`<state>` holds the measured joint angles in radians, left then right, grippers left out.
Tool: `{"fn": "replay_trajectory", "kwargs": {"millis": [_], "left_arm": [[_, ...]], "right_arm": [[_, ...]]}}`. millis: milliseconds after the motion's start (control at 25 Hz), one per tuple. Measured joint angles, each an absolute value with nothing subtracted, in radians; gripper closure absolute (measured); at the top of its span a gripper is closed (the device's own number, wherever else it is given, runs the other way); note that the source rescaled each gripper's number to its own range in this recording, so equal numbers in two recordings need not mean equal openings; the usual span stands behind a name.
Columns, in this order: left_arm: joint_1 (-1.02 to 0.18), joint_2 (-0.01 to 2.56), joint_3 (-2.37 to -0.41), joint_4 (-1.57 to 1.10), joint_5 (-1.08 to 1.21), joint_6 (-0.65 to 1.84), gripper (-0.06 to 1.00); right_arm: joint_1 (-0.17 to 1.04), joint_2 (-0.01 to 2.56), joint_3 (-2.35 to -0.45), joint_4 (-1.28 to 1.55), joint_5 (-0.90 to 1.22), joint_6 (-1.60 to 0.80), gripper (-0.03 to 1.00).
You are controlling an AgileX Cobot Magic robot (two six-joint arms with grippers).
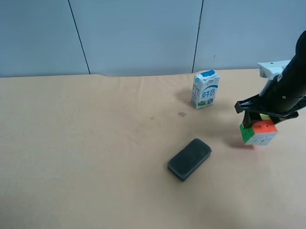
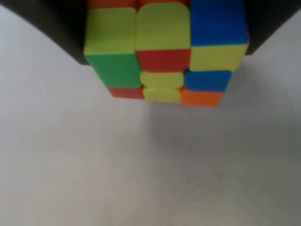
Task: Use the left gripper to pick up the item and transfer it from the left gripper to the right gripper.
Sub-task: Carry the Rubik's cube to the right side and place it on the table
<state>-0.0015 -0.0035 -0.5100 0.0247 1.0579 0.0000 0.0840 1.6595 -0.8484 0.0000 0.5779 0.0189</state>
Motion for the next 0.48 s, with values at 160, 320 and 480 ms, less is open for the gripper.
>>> {"fn": "replay_trajectory", "kwargs": {"millis": [160,320,480], "left_arm": [[-0.002,-0.003,-0.510,0.025,1.058,0.000,-0.05],[-0.002,-0.003,-0.510,0.025,1.058,0.000,-0.05],[-0.002,-0.003,-0.510,0.025,1.058,0.000,-0.05]], "right_arm": [[0.084,1.711,-0.848,0.021,0.510,0.019,0.93],[0.084,1.720,-0.848,0.059,0.467,0.009,0.93],[0.084,1.720,-0.849,0.076,0.465,0.006,0.67]]}}
